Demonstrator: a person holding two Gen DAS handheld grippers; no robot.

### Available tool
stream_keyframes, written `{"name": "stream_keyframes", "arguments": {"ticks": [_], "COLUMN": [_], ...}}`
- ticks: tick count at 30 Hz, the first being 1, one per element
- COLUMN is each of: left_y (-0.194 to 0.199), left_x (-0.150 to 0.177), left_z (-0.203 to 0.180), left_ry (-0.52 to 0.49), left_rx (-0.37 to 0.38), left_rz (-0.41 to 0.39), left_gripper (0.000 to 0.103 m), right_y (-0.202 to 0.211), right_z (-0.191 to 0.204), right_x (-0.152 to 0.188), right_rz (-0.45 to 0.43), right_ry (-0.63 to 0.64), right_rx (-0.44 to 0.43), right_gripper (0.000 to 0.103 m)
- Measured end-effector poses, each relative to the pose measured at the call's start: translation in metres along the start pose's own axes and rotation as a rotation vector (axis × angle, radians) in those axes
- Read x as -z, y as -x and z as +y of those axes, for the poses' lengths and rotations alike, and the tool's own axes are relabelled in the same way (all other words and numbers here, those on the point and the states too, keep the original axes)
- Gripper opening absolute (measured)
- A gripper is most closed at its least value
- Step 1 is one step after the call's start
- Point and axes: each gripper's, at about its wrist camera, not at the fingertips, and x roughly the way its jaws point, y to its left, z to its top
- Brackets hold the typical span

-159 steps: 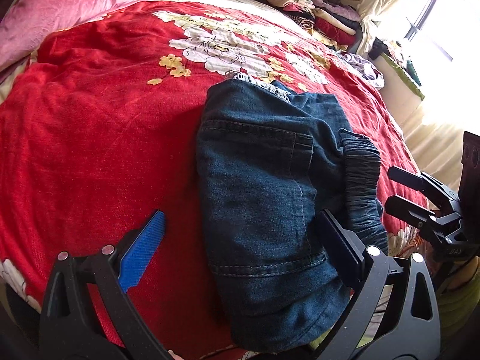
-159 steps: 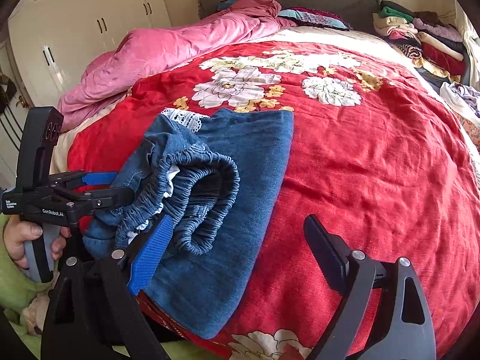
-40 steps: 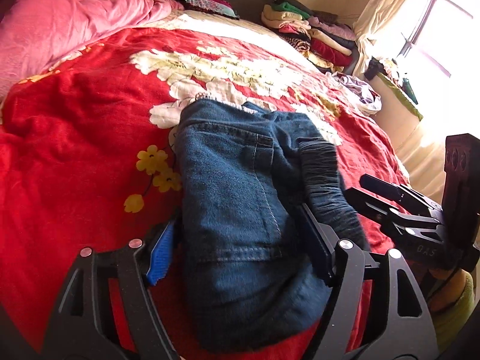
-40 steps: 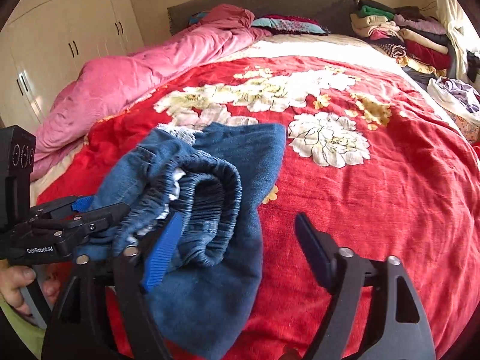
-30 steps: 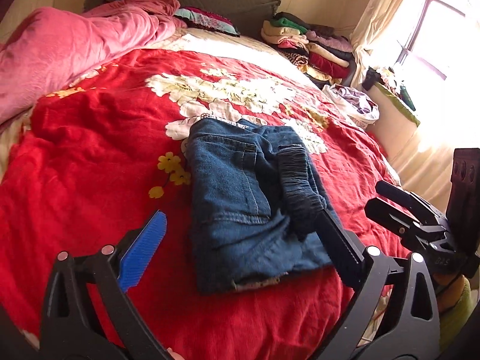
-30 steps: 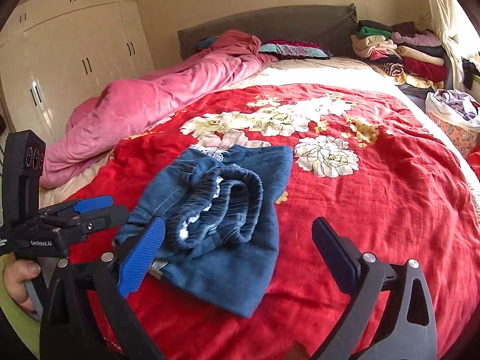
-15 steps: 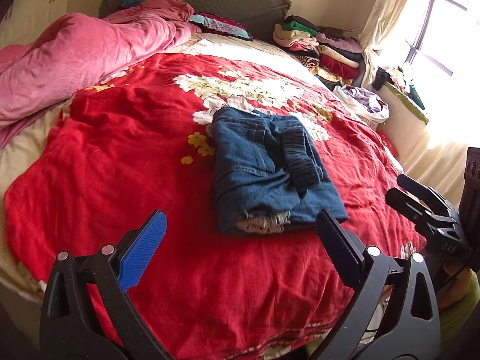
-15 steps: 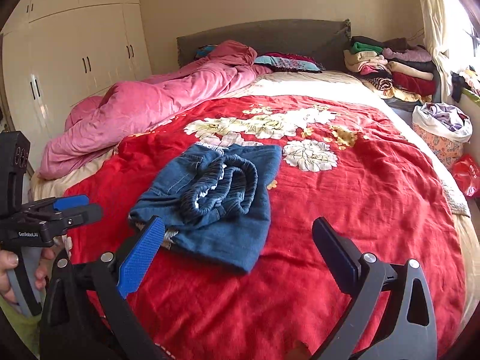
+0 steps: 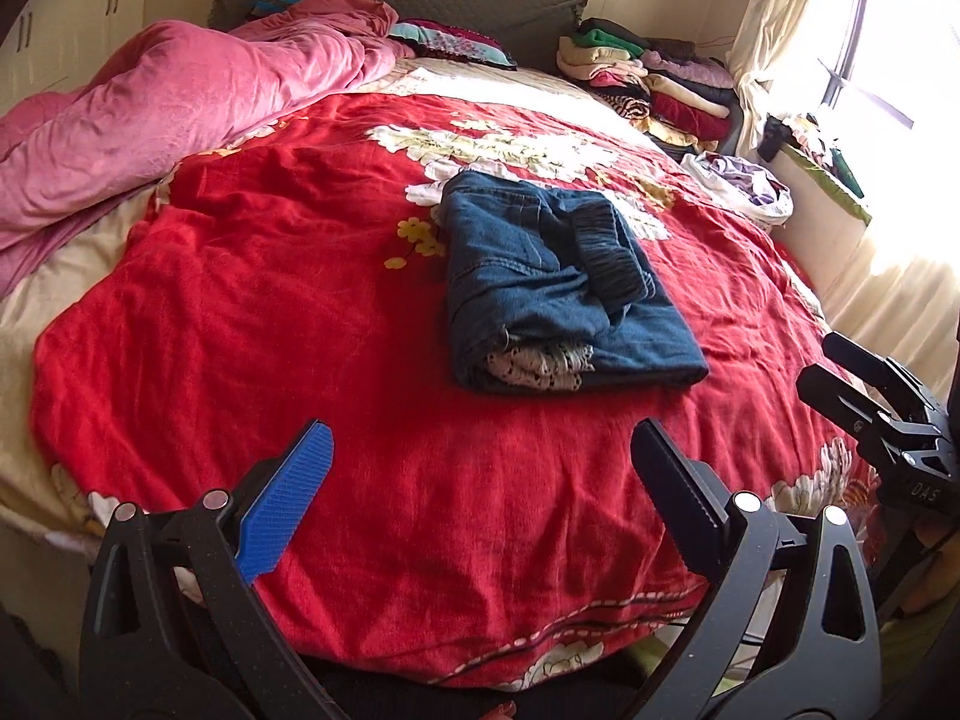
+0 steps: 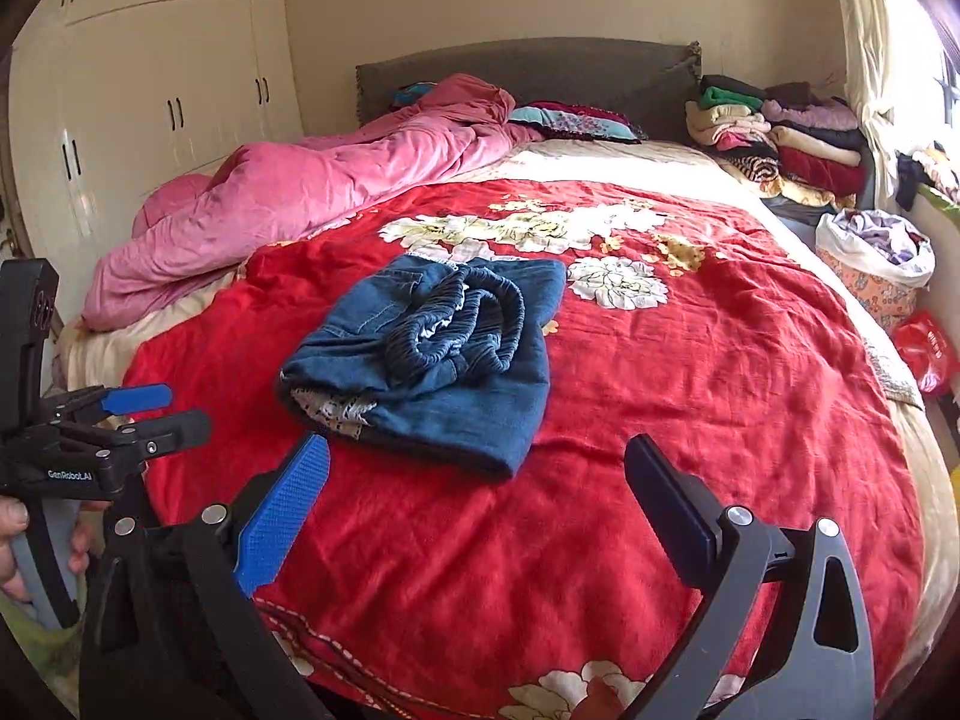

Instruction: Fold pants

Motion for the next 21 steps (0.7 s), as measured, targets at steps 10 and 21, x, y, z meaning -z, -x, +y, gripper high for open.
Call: {"name": "stream_keyframes", "arguments": {"ticks": [10, 21], "left_y": [-0.012, -0.011], "left_x": [0.016, 0.015], "left_z": [-0.008, -0.001], "left_ry": [0.004, 0.031], "left_rx": [-0.016, -0.060], "left_rz": [0.034, 0.029], "left_gripper": [0.093, 0.093], "right_y": [-0.019, -0.025], "right_z": [0.000, 0.003], "right_x": [0.020, 0.020], "right_rz": [0.064, 0.085], "right_ry": [-0.044, -0.048], "right_rx": [-0.005, -0.022], "right_gripper": [0.098, 0.098]}}
